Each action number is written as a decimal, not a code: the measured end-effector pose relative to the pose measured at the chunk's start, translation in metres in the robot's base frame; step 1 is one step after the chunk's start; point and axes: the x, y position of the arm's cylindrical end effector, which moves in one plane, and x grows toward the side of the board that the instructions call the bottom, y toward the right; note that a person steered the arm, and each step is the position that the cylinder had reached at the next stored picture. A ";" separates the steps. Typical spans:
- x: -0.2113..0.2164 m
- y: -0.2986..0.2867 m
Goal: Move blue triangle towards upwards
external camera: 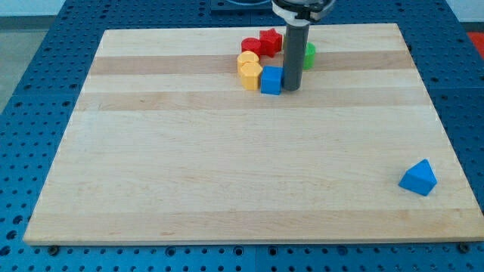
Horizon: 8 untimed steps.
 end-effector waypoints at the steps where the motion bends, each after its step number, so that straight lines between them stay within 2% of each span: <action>1: 0.000 0.001; 2: 0.023 0.013; 3: 0.073 0.017; 5: 0.209 0.074; 6: 0.233 0.162; 7: 0.224 0.217; 8: 0.218 0.195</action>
